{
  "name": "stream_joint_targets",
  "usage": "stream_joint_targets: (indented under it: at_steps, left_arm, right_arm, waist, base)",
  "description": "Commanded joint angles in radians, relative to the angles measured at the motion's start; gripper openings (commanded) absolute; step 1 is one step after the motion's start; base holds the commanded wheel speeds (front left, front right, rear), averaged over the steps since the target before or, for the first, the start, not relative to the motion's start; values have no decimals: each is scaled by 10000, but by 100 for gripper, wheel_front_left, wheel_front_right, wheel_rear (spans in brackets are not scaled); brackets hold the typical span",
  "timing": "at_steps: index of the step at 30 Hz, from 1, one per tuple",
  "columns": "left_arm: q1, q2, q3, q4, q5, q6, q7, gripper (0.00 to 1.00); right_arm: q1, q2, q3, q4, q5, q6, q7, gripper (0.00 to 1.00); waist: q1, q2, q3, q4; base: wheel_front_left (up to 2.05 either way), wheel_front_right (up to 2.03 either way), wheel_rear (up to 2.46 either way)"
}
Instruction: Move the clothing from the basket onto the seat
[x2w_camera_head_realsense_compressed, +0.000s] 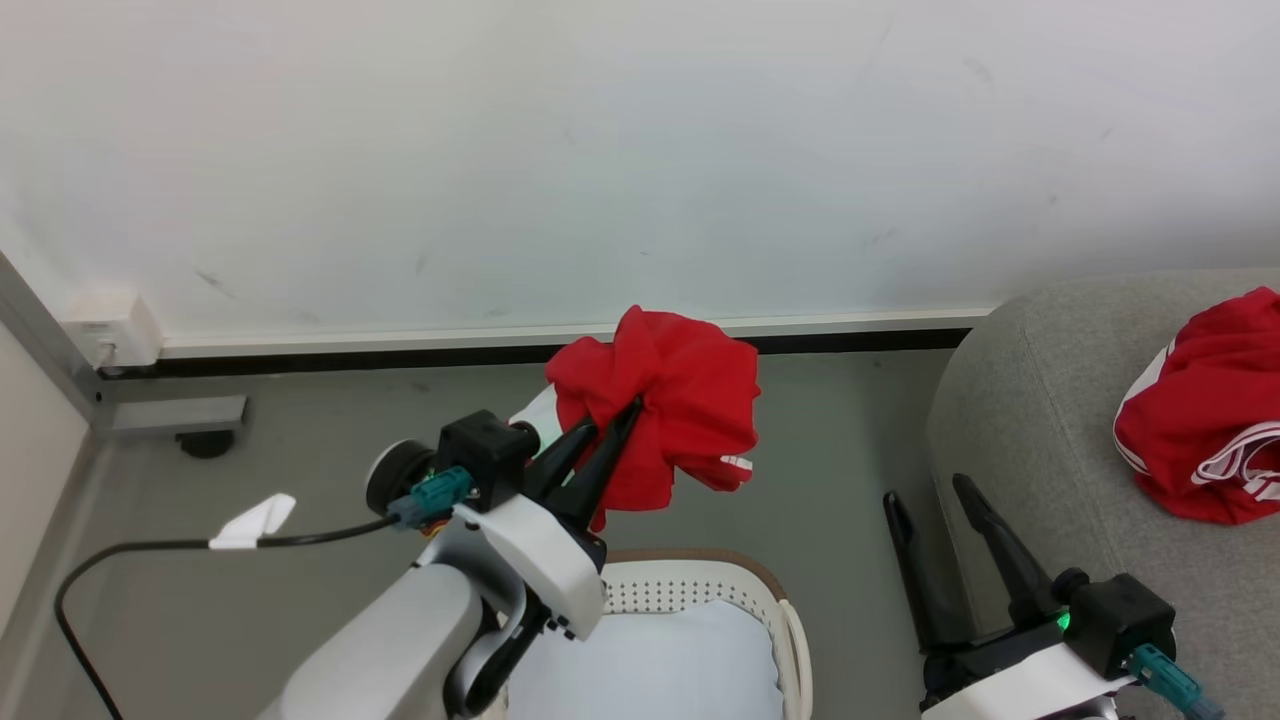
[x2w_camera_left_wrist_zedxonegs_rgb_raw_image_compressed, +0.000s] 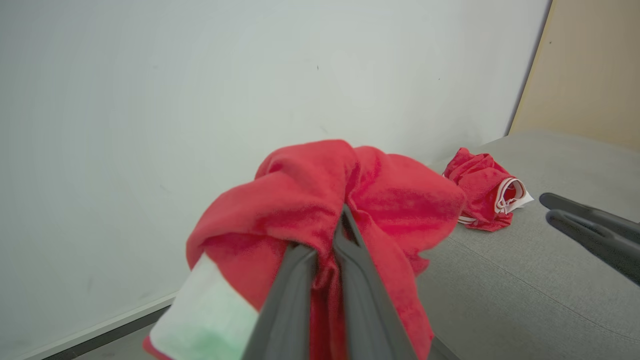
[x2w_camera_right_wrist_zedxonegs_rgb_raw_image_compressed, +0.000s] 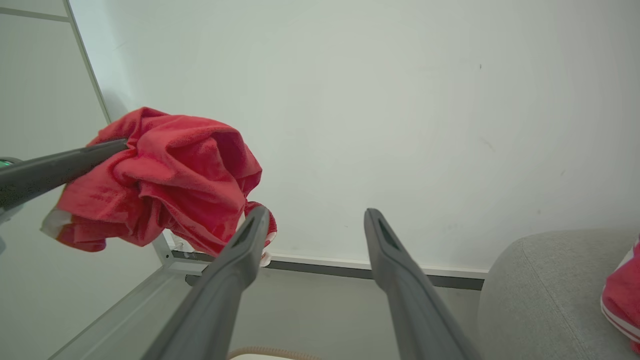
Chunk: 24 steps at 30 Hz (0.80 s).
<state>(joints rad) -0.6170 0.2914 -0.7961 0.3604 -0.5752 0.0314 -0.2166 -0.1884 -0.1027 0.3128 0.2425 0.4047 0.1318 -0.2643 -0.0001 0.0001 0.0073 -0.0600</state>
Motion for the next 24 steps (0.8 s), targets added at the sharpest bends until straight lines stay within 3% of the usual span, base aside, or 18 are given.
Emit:
stream_joint_targets:
  at_steps: [1, 13, 24]
  left_arm:
    - [179, 85, 19, -186, -77, 73, 56, 0]
    - [265, -81, -287, -873, -122, 138, 370, 0]
    - [473, -631, -1096, -996, -9, -196, 552, 0]
  right_arm:
    - [61, -88, 76, 46, -59, -22, 1, 100]
    - [-578, -127, 1480, 862, -691, -22, 1, 100]
    - [-1506, -75, 2287, 2166, -659, -22, 1, 100]
  waist:
    - [1, -1, 3, 22]
    - [1, -1, 123, 455]
    - [1, -1, -42, 1290]
  base:
    - [0, 0, 0]
    - [0, 0, 0]
    - [0, 0, 0]
